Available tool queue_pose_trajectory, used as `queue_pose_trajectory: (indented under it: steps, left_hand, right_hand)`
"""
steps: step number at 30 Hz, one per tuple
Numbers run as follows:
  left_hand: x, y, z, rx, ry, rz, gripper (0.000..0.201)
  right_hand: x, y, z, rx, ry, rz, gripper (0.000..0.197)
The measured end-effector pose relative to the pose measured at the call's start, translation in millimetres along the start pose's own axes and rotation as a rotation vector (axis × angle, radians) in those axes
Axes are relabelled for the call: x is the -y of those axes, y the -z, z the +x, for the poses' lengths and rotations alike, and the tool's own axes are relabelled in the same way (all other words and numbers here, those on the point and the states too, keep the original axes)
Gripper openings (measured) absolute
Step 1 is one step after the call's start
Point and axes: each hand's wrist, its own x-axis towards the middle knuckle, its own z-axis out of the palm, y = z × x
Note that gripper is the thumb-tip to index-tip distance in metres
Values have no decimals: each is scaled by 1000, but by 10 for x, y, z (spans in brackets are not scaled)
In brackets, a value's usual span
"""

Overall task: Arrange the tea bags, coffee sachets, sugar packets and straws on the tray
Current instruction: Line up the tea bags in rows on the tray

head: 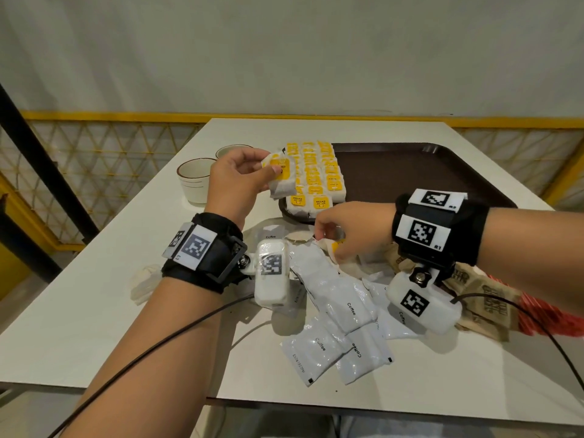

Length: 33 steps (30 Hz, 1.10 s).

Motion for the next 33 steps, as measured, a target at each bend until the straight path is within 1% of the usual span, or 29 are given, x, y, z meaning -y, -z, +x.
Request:
queue_pose_trajectory:
  steps: [3, 5, 7, 10, 13, 16, 20, 21, 27, 30, 33]
  left_hand:
    - [7, -1, 4, 6, 1, 7, 22]
    - [4, 0, 4, 3, 2, 11, 22]
    - [3, 2, 7, 3, 0, 10, 22]
    - [10, 3, 11, 9, 0, 12, 21]
    - [20, 2, 17, 12, 1, 14, 22]
    - [27, 0, 22, 9, 4, 17, 22]
    - [30, -2, 21, 11, 1, 20, 22]
    - [30, -1, 20, 11, 2, 19, 22]
    - [22, -2, 17, 14, 3, 17, 22]
    - [26, 1, 14, 21, 1, 23, 22]
    - [20, -5, 14, 20, -1, 28, 22]
  right_hand:
    - [-9, 46, -10, -61, 3, 32, 29]
    - [-25, 78, -25, -86, -2, 85, 29]
    - [-51, 97, -33, -85, -14, 140, 30]
    - [-78, 114, -53, -73, -39, 205, 22]
    - [-89, 113, -89, -54, -58, 349, 19]
    - [-106, 101, -106, -79, -75, 451, 21]
    - [-136, 103, -100, -93, -108, 526, 39]
    - [-140, 112, -102, -95, -116, 546, 40]
    - [-124, 221, -108, -142, -134, 681, 29]
    - [-120, 275, -116, -162, -125, 753, 31]
    - [-146, 297, -109, -158, -118, 776, 35]
